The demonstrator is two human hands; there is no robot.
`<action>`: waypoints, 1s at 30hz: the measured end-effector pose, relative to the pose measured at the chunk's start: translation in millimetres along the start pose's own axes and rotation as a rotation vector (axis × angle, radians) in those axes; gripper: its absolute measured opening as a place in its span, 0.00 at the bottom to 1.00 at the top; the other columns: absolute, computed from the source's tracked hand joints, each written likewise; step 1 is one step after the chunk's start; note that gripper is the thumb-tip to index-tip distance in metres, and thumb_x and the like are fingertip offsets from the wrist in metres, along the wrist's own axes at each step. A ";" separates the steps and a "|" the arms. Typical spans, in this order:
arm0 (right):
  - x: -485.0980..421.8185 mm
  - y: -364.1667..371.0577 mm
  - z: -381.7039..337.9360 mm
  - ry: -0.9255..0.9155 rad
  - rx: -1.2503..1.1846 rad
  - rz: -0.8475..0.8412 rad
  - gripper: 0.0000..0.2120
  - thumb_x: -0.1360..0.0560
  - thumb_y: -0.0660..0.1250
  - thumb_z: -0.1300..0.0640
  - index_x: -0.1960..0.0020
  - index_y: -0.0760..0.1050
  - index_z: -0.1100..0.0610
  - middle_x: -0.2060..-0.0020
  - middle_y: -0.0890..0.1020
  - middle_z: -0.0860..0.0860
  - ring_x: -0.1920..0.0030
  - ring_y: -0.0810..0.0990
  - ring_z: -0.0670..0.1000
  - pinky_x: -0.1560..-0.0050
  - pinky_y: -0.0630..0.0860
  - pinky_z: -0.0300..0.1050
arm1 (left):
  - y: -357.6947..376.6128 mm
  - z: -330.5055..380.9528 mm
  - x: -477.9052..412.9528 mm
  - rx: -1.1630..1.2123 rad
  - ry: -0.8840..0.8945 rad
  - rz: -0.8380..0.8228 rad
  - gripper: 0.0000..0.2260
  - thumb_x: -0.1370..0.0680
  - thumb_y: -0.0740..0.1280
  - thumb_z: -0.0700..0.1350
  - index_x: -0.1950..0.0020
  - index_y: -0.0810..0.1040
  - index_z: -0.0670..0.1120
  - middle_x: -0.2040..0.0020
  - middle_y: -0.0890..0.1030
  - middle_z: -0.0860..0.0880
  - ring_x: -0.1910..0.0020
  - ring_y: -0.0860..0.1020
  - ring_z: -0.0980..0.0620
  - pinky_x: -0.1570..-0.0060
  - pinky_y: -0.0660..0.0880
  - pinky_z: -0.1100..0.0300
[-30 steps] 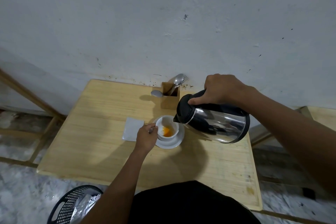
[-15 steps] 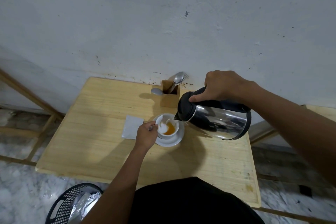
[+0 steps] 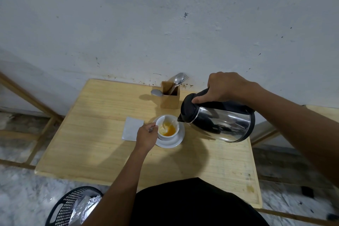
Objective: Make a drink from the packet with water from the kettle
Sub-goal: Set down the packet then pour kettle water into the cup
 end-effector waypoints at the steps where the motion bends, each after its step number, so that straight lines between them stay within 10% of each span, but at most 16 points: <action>1: 0.2 0.2 0.7 0.002 0.000 -0.001 0.34 0.37 0.64 0.23 0.69 0.66 0.56 0.73 0.72 0.49 0.72 0.70 0.49 0.66 0.68 0.44 | 0.2 0.4 0.2 0.001 0.000 0.001 0.14 0.21 0.63 0.43 0.36 0.77 0.41 0.45 0.80 0.42 0.48 0.81 0.40 0.44 0.77 0.49; 30: 5.2 0.9 1.4 0.021 0.033 -0.039 0.34 0.37 0.65 0.23 0.69 0.63 0.55 0.72 0.72 0.49 0.71 0.69 0.49 0.65 0.68 0.45 | -0.1 -0.4 -1.2 -0.024 0.017 0.000 0.14 0.21 0.63 0.43 0.38 0.78 0.41 0.45 0.81 0.41 0.49 0.81 0.41 0.43 0.77 0.46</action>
Point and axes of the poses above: each hand's wrist, its own x-axis away from the middle knuckle, its own y-axis out of the palm, z = x × y, the point moved 7 cm from there along -x, towards the middle knuckle
